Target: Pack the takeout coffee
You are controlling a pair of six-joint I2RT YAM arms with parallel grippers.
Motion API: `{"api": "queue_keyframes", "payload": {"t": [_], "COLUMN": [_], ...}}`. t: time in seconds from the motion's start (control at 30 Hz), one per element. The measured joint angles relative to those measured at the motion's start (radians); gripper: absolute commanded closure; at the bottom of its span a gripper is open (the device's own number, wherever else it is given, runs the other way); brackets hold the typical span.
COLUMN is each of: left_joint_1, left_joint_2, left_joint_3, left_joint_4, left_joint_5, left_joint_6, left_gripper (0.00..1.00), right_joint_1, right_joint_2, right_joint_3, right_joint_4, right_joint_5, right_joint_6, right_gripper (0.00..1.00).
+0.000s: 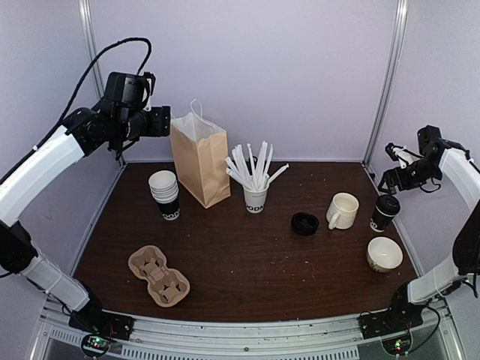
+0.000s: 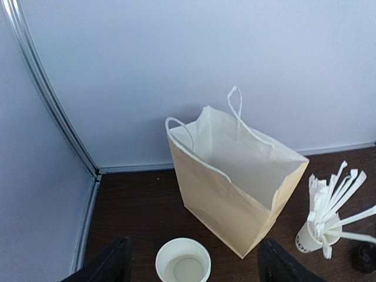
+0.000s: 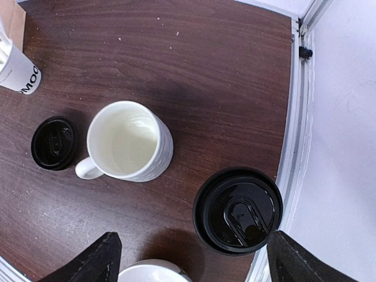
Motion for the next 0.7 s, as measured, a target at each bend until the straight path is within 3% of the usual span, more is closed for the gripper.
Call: {"api": "queue_keyframes", "payload": {"t": [0.13,0.3,0.7], "left_joint_1": [0.047,0.112,0.187], "left_joint_2": [0.122,0.242,0.544], "left_joint_3": [0.119,0.144,0.422], "left_joint_4": [-0.007,0.026,0.022], "left_joint_5": [0.049,0.121,0.214], "left_joint_6": [-0.093,-0.195,-0.333], "left_gripper": [0.3,0.31,0.36], "right_joint_1": [0.036,0.076,0.094], "right_joint_2": [-0.061,-0.121,-0.128], "right_joint_3": [-0.02,-0.066,-0.164], "right_joint_4": [0.042,0.114,0.211], "right_joint_5": [-0.002,-0.015,-0.065], "right_joint_6": [0.033,0.077,0.133], "right_gripper": [0.11,0.12,0.12]}}
